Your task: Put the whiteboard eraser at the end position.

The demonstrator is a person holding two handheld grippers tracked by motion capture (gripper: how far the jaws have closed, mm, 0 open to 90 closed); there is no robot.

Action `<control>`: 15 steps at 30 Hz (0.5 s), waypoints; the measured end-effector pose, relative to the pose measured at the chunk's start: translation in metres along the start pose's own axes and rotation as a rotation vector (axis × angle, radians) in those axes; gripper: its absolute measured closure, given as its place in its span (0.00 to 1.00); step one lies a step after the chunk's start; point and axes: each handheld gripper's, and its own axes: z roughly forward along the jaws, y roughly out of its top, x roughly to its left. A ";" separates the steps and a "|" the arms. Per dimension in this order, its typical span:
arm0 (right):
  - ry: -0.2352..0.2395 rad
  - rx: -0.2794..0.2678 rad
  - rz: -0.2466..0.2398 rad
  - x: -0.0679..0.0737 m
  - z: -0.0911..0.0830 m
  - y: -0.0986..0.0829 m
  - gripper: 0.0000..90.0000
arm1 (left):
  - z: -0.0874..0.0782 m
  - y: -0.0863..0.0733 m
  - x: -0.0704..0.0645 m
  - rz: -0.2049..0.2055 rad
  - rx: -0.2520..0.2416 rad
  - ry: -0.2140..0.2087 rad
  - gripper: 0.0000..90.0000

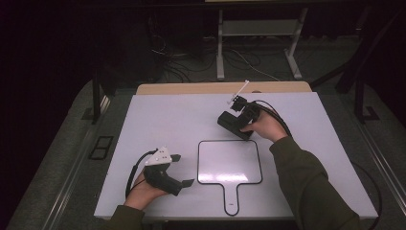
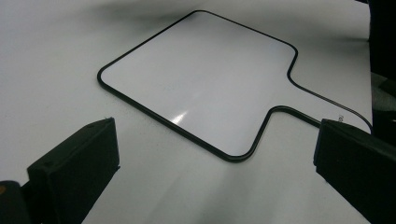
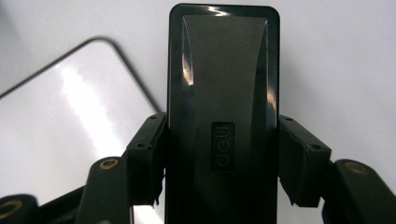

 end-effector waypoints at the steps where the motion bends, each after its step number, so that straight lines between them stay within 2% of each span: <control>1: -0.004 -0.003 0.001 -0.002 0.000 0.003 0.43 | 0.000 0.000 0.000 -0.001 -0.002 -0.001 0.00; 8: -0.018 0.003 -0.004 -0.013 0.007 0.023 0.43 | 0.000 0.001 -0.001 -0.008 -0.010 -0.005 0.00; 15: -0.045 0.032 0.007 -0.024 0.027 0.034 0.43 | -0.001 0.001 -0.002 -0.005 -0.010 -0.003 0.00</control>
